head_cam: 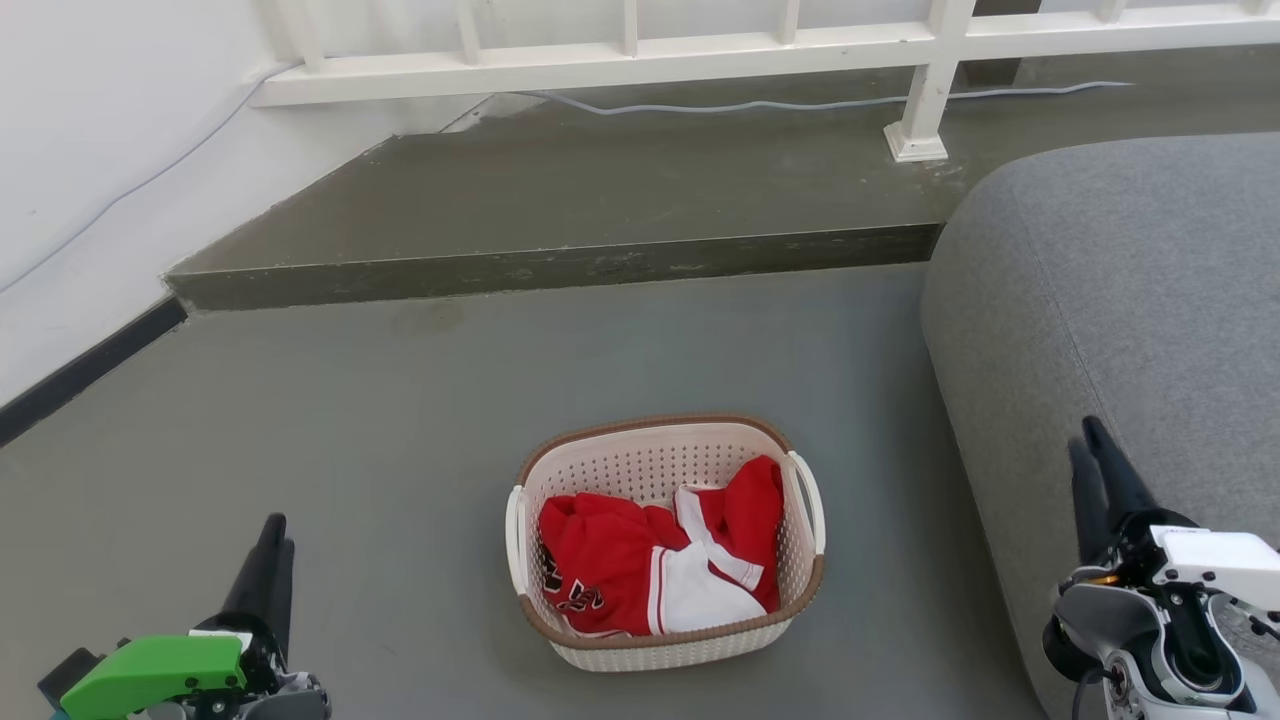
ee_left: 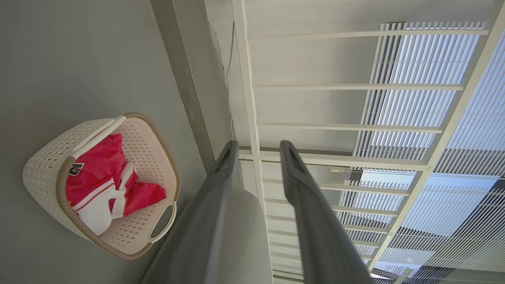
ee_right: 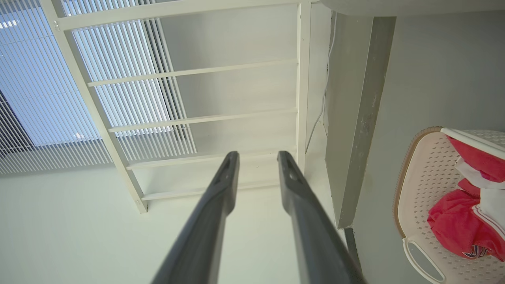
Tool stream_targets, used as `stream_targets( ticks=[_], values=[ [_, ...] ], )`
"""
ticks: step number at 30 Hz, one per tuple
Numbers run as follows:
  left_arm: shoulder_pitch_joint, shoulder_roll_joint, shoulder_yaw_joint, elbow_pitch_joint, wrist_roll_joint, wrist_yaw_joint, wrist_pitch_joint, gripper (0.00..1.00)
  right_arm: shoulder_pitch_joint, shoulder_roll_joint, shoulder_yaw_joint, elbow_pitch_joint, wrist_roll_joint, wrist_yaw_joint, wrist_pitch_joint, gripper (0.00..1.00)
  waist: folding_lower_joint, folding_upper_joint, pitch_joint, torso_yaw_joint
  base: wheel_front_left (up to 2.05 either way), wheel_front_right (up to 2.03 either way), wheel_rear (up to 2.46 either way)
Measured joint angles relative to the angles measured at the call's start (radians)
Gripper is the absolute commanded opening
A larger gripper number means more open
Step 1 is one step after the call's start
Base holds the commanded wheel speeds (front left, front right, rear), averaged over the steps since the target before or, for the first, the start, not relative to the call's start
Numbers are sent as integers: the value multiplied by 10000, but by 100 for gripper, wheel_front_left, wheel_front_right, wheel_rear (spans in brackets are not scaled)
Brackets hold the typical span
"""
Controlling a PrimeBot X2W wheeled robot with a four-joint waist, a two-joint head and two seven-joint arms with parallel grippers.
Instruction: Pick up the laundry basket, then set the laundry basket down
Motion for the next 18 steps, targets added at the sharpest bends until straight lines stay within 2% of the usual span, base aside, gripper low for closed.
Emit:
stream_targets(
  ticks=[9,18],
  values=[
    [18,-17,-38,-115,8,0,-107,100,28,-10,96,-155,-21,-2,-92,100,0,0,19,14,0,0,0],
    [-3,8,-288,-391,537,0,-493,100,19,-36,368,-380,-558,-2,-395,100,0,0,60,31,0,0,0]
  ],
)
